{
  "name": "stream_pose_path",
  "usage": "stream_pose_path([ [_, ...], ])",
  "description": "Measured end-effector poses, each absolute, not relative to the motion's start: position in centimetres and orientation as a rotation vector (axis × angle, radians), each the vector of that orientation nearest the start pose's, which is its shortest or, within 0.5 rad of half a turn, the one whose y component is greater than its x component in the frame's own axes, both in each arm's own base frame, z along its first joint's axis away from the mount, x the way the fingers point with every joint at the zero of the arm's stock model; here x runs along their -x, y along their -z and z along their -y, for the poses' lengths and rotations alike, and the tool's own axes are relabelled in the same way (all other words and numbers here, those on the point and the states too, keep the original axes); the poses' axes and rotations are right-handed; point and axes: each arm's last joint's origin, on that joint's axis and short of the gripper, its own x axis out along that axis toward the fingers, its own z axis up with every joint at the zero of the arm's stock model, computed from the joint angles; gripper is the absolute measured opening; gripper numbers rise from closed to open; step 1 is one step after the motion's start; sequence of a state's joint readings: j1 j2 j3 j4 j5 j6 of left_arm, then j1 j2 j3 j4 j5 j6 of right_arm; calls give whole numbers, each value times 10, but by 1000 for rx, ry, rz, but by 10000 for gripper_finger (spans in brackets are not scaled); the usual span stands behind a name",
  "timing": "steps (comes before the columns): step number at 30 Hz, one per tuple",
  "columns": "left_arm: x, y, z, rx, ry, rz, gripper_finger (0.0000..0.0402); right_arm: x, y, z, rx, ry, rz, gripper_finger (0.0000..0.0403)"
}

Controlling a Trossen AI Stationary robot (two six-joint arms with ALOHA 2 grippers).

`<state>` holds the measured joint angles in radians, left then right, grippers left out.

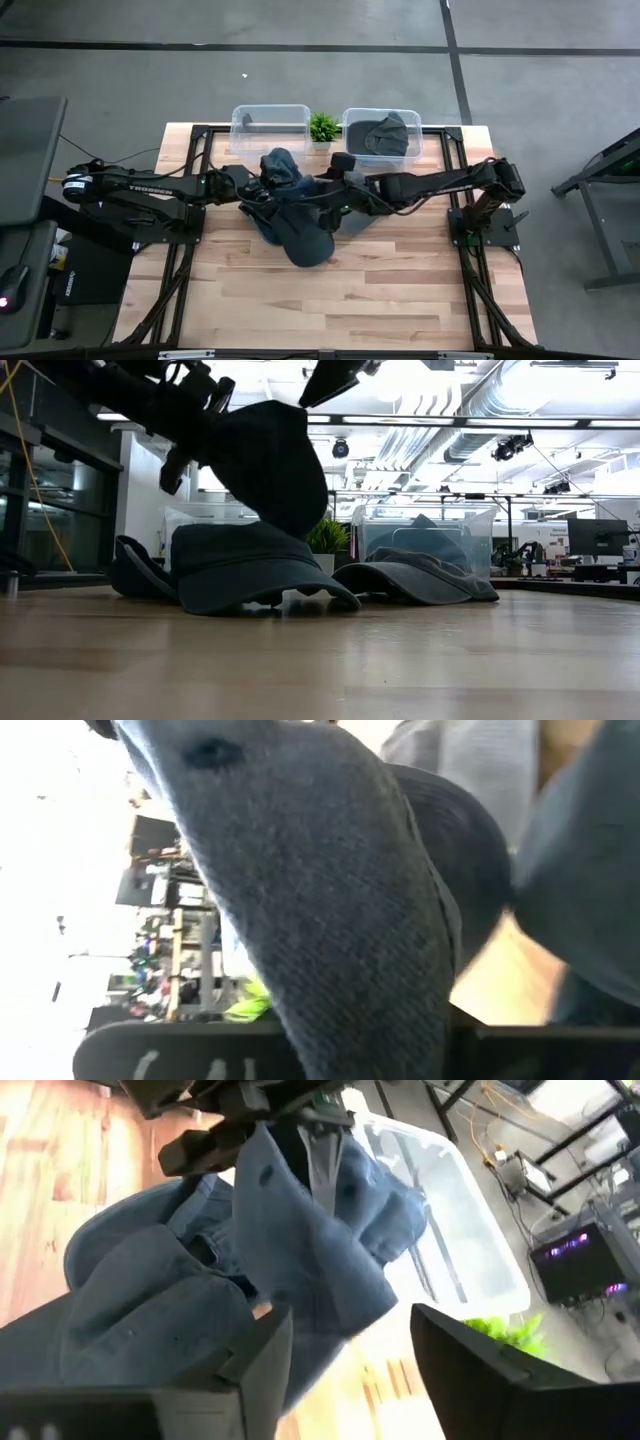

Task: Pick & Place hat
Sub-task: Put the right blue cap into the left transparent bin

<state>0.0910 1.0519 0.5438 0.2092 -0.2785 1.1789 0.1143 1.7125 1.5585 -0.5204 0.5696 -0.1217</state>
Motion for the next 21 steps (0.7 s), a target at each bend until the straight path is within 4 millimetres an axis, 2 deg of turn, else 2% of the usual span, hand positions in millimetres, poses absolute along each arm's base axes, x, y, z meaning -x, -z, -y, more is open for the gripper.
stream_pose_path([
  [6,-224,-250,-30,-1245,-245,-417,10,-358,-347,-31,313,415,-672,219],
  [11,-228,-270,-32,-1342,-327,-403,10,-344,-355,-33,288,422,-688,218],
  [17,-230,-294,-34,-1457,-440,-446,10,-341,-352,-30,284,435,-724,220],
  [21,-231,-304,-35,-1501,-463,-451,10,-342,-352,-24,289,453,-725,220],
])
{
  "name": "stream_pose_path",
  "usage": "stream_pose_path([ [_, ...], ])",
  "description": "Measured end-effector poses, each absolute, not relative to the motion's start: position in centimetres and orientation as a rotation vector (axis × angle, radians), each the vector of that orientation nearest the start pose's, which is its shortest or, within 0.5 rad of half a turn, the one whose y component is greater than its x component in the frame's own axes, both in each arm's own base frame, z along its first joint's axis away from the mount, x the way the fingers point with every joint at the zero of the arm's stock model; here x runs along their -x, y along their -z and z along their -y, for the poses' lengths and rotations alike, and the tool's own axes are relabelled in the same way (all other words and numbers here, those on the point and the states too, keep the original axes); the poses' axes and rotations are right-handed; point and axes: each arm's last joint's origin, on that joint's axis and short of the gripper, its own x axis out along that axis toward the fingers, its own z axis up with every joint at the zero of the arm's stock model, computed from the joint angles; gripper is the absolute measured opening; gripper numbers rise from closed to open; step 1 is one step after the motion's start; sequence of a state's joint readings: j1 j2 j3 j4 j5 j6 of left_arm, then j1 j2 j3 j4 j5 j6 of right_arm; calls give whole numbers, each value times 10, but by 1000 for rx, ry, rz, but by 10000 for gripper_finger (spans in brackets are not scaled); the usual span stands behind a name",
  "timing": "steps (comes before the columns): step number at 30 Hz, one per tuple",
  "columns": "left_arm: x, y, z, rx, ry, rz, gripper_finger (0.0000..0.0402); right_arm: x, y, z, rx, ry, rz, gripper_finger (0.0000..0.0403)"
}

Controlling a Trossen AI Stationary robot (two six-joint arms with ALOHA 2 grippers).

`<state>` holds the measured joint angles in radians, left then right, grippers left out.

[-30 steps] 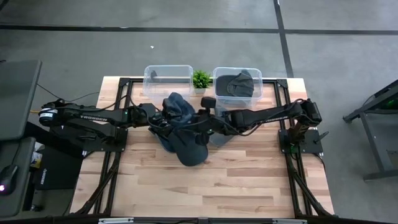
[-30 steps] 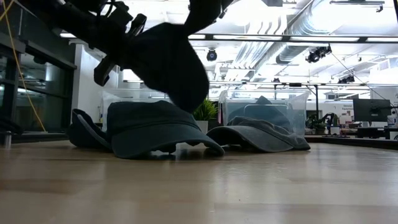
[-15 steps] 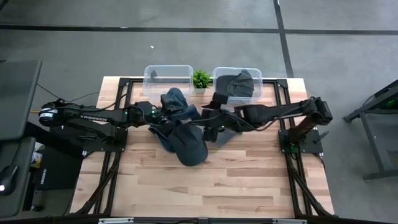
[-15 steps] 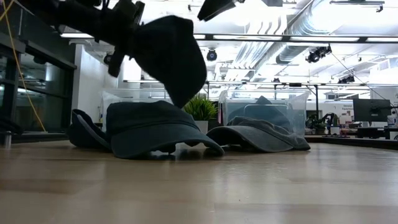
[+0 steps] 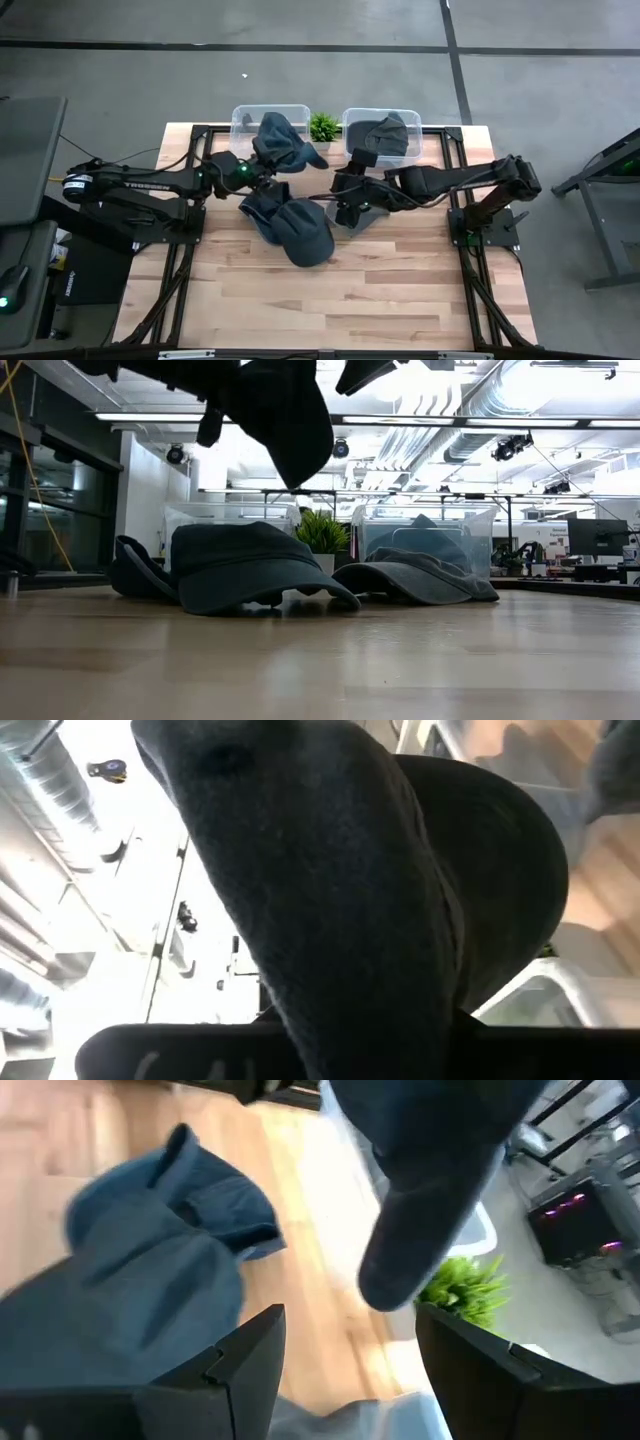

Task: Pick & Place hat
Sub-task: Put the right blue cap into the left transparent bin

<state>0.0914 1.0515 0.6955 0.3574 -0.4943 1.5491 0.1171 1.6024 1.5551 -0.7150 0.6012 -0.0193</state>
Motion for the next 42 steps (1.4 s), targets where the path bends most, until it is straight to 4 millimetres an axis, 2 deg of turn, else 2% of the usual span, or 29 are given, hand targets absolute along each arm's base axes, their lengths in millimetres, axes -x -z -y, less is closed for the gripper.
stream_pose_path([
  [7,-231,-323,-36,-1543,-529,-457,10,-348,-354,-2,340,512,-713,221],
  [15,-217,-362,-36,-1533,-658,-392,10,-347,-354,23,389,545,-746,220],
  [18,-207,-372,-35,-1512,-693,-354,10,-347,-343,36,372,515,-739,220],
  [24,-191,-380,-33,-1451,-722,-317,10,-344,-294,63,437,512,-740,220],
  [28,-184,-383,-32,-1393,-716,-264,10,-342,-268,73,487,498,-588,220],
  [31,-181,-385,-32,-1380,-718,-251,10,-339,-259,77,522,498,-407,220],
  [37,-181,-386,-32,-1325,-720,-214,10,-325,-257,74,554,407,33,220],
  [42,-185,-387,-31,-1286,-700,-144,10,-318,-262,73,573,318,208,220],
])
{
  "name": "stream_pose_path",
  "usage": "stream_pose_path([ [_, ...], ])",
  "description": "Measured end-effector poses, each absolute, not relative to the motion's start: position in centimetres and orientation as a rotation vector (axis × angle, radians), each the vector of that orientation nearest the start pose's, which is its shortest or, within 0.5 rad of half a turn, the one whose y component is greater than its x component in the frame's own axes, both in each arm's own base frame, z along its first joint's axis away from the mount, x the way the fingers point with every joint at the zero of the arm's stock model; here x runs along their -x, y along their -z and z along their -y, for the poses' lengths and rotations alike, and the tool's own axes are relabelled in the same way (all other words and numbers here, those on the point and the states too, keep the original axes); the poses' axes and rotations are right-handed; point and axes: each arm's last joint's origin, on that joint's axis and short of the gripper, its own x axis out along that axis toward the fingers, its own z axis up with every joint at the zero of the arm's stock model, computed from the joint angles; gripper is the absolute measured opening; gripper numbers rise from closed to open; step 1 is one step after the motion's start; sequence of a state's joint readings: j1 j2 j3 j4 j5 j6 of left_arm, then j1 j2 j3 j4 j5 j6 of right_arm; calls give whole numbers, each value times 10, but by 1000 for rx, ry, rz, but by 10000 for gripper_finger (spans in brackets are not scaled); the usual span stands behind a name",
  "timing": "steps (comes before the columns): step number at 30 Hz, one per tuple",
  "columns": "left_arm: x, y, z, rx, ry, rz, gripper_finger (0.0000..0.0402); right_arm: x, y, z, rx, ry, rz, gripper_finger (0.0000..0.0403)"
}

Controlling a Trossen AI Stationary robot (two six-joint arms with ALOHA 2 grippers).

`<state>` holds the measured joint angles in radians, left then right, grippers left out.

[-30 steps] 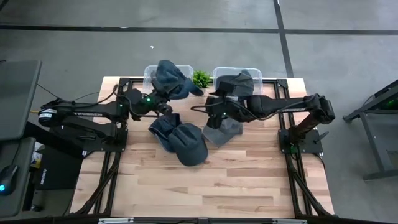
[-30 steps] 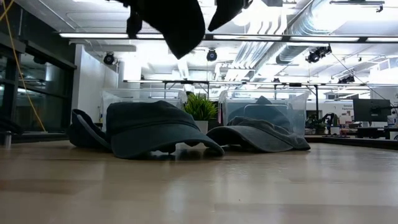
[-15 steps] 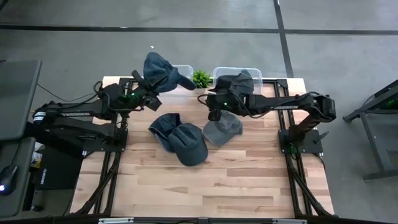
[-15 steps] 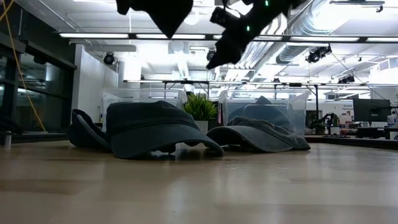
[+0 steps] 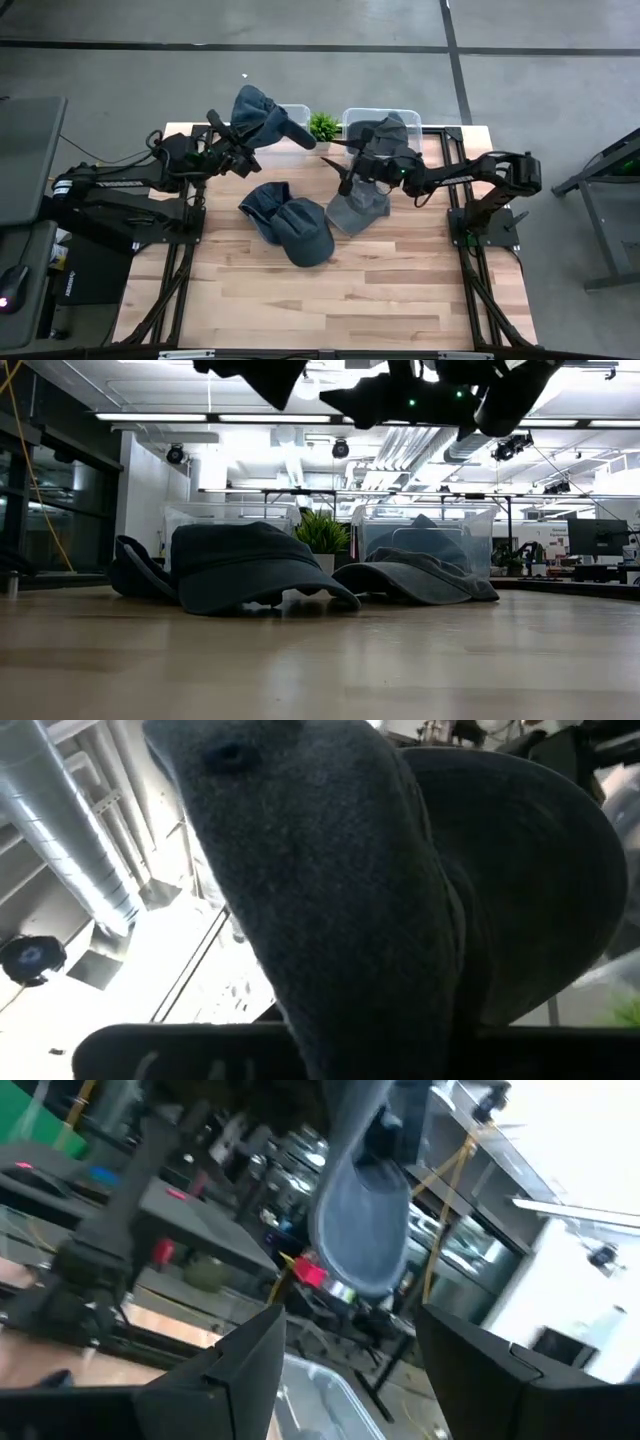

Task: Pick & Place hat
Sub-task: Put the right blue cap into the left transparent bin

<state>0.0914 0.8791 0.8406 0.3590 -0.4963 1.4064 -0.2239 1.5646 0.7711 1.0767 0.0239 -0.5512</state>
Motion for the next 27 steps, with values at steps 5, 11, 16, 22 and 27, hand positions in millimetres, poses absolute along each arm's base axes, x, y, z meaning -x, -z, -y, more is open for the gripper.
stream_pose_path([
  [5,-195,-385,-31,-1269,-703,-113,10,-323,-275,71,590,250,269,220],
  [11,-199,-387,-32,-1255,-732,-75,10,-327,-284,72,593,221,285,220],
  [16,-199,-387,-32,-1254,-726,-69,10,-330,-292,72,589,202,300,220],
  [22,-199,-388,-31,-1255,-707,-33,10,-335,-304,73,575,187,310,220],
  [27,-204,-387,-30,-1262,-688,-8,10,-339,-313,74,564,175,301,220],
])
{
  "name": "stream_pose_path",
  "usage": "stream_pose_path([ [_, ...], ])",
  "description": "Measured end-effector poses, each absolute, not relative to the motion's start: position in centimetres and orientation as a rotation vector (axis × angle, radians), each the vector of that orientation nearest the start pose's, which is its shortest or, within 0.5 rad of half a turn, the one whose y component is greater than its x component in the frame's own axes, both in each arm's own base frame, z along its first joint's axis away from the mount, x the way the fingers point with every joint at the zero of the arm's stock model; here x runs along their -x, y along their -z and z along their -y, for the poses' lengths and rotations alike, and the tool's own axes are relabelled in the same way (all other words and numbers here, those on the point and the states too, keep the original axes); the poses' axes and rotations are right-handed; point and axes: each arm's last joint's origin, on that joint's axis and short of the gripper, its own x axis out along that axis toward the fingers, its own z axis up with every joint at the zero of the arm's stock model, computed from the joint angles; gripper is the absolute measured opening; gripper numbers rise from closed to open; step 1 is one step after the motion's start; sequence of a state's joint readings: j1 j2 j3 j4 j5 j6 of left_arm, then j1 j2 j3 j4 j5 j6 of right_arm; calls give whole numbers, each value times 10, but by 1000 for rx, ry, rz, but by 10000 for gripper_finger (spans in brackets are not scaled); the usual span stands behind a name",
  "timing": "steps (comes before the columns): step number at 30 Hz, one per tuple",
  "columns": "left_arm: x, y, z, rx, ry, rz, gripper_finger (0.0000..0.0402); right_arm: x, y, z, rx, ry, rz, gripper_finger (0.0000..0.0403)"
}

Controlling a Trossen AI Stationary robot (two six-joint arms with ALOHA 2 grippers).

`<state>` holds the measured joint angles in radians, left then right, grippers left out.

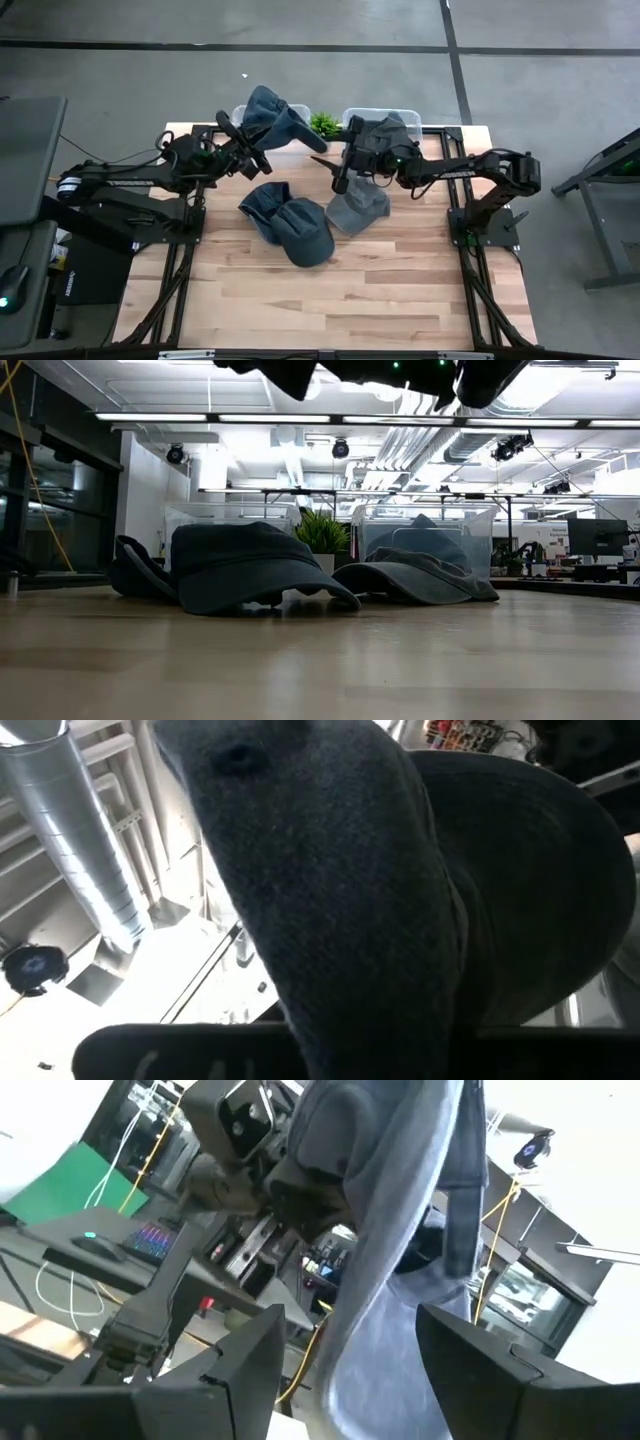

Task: Pick & Place hat
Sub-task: Put the right blue cap into the left transparent bin

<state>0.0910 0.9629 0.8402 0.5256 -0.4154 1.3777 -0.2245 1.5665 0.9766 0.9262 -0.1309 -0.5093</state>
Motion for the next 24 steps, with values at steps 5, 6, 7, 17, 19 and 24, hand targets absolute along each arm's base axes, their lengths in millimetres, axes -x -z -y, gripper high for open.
stream_pose_path([
  [5,-208,-385,-30,-1273,-664,6,10,-341,-318,74,552,174,303,219],
  [6,-210,-384,-30,-1274,-663,2,10,-341,-317,74,549,179,291,218],
  [7,-211,-384,-30,-1274,-663,5,10,-341,-316,74,547,176,278,215],
  [17,-210,-388,-29,-1275,-660,68,10,-342,-312,76,544,162,240,94],
  [19,-210,-387,-29,-1275,-657,64,10,-342,-311,76,557,154,238,51],
  [24,-210,-386,-29,-1260,-645,57,10,-342,-310,76,563,169,219,15],
])
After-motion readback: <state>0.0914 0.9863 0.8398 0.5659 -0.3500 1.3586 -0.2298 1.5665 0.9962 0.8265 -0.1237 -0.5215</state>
